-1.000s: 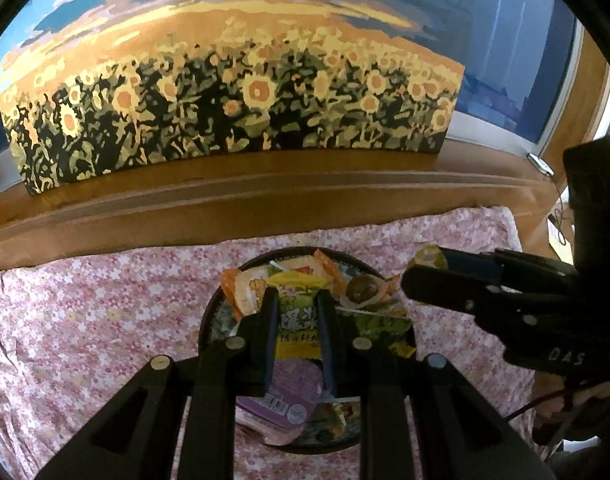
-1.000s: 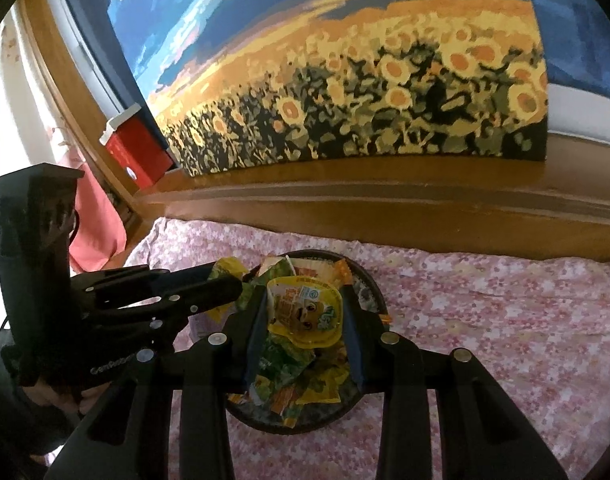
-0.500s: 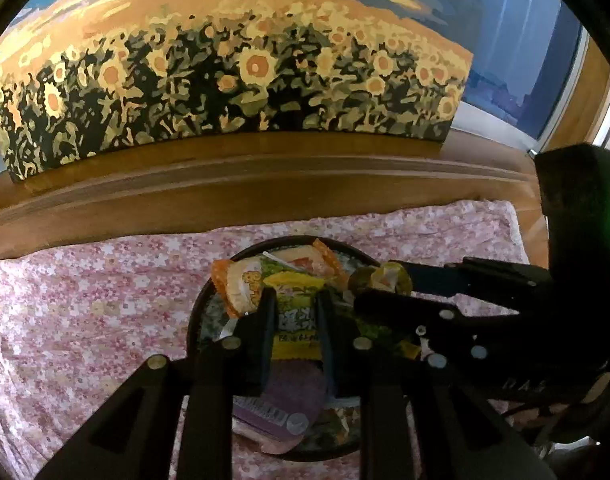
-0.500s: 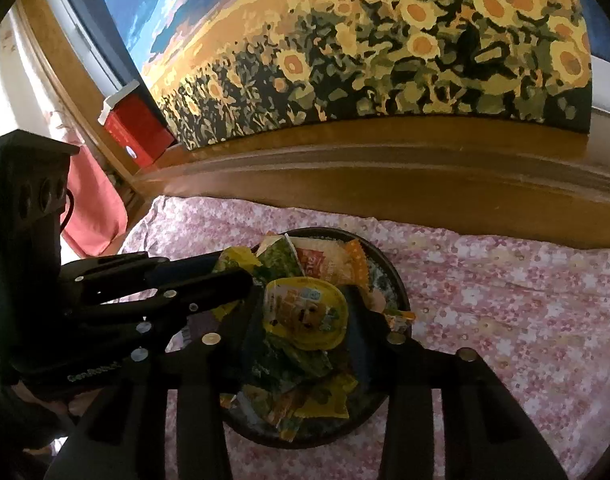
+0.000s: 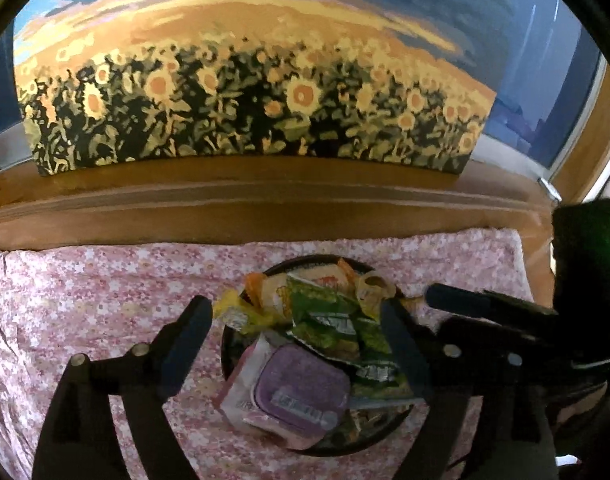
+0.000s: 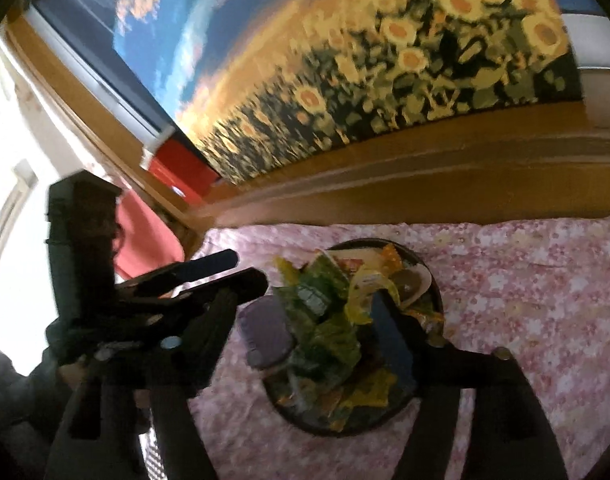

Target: Organize snacks

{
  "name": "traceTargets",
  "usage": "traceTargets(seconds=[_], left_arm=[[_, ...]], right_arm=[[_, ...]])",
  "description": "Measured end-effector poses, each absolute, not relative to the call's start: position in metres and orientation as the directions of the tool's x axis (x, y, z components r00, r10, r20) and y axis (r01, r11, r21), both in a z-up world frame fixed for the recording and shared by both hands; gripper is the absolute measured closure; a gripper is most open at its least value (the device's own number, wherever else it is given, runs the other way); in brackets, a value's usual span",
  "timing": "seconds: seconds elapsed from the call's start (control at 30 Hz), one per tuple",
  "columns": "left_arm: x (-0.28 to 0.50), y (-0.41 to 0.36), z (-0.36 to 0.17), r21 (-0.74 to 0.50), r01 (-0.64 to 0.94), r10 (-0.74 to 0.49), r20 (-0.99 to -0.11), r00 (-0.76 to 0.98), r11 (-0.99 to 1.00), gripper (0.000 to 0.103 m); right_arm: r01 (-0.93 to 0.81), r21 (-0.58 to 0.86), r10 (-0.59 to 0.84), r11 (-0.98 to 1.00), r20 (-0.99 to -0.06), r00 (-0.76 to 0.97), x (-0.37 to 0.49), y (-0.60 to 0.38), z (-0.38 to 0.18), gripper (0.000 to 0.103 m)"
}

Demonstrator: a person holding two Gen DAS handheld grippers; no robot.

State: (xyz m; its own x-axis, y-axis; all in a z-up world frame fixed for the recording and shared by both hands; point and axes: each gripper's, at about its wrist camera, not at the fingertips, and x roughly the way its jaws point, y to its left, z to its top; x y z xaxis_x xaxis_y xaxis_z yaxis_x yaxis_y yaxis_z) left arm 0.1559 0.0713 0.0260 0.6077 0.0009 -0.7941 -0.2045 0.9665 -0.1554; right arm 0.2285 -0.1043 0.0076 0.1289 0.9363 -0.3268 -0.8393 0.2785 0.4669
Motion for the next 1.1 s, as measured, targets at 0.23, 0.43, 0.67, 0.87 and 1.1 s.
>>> traceTargets(seconds=[0.23, 0.43, 0.67, 0.87, 1.1], left_arm=[[0.150, 0.071, 0.021, -0.131, -0.240, 0.033, -0.816, 0.577, 0.962, 0.014], [0.138, 0.075, 0.031, -0.115, -0.255, 0.064, -0.796, 0.601, 0.960, 0.014], [0.129, 0.072, 0.051, -0.118, -0.241, 0.063, -0.774, 0.630, 0.963, 0.014], [0.114, 0.055, 0.072, -0.093, -0.238, 0.089, -0.750, 0.656, 0.967, 0.014], [0.084, 0.037, 0.087, -0.079, -0.262, 0.121, -0.738, 0.664, 0.962, 0.014]], right_arm=[[-0.819, 0.442, 0.898, 0.365, -0.398, 0.185, 0.221, -0.136, 0.001, 0.025], [-0.806, 0.422, 0.872, 0.415, -0.436, 0.221, 0.213, -0.143, -0.004, 0.025], [-0.839, 0.342, 0.861, 0.423, -0.441, 0.254, 0.189, -0.138, 0.014, 0.022], [-0.833, 0.273, 0.835, 0.480, -0.433, 0.339, 0.164, -0.152, 0.025, 0.011], [-0.815, 0.209, 0.805, 0.540, -0.412, 0.428, 0.130, -0.179, 0.031, 0.011]])
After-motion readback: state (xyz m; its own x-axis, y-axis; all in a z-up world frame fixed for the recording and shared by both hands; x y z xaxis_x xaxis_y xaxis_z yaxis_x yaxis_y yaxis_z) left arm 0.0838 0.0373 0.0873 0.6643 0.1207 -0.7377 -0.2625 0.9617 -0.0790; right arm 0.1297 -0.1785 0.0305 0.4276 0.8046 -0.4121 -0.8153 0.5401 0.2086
